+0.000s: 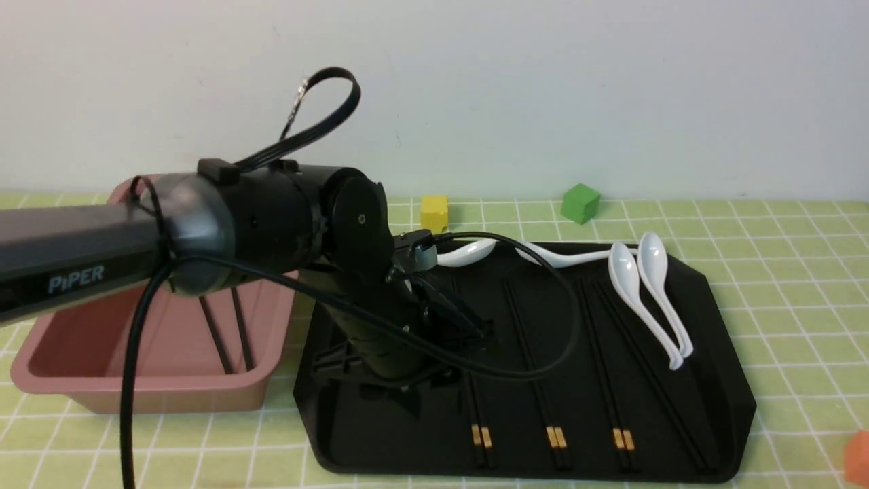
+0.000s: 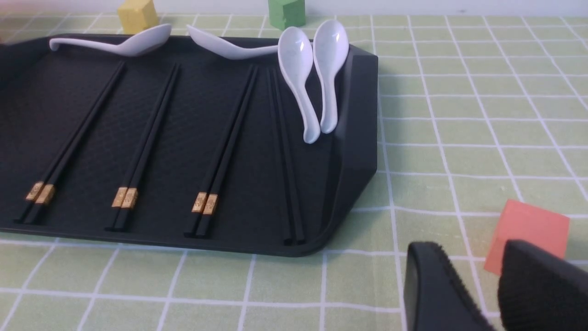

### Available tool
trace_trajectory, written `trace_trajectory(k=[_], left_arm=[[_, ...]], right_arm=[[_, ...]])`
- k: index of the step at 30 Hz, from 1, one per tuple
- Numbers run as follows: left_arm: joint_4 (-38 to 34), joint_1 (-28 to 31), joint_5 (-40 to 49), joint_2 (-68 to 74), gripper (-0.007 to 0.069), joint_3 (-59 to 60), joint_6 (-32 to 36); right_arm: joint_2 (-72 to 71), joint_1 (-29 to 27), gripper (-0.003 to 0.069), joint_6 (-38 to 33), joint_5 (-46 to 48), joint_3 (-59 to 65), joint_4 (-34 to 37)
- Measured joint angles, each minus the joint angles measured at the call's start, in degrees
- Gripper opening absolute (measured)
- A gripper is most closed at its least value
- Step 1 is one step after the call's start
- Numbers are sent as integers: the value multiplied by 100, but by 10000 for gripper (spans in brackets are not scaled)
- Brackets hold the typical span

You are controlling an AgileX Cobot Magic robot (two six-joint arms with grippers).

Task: On green tablecloth take chopsticks from black tray and put them in box.
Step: 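Reach over to the black tray and grasp a pair of chopsticks with the left gripper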

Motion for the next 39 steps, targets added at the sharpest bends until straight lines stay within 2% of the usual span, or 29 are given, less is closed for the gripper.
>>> trace_trajectory(k=[7,13,21,30,39], left_arm=[[-67,0,-44,268,321,-230,-387],[-92,0,-45,727,321,-698,-465],[52,-89,515,1461,321,-1676,-723],[1581,-745,1002,2002,321,-2515,-1935],[1842,-807,1153,2265,321,-2595,-2080]], right_arm=[[0,0,240,0,1,0,0],[0,0,240,0,1,0,0],[0,0,240,0,1,0,0],[0,0,240,0,1,0,0],[0,0,240,0,1,0,0]])
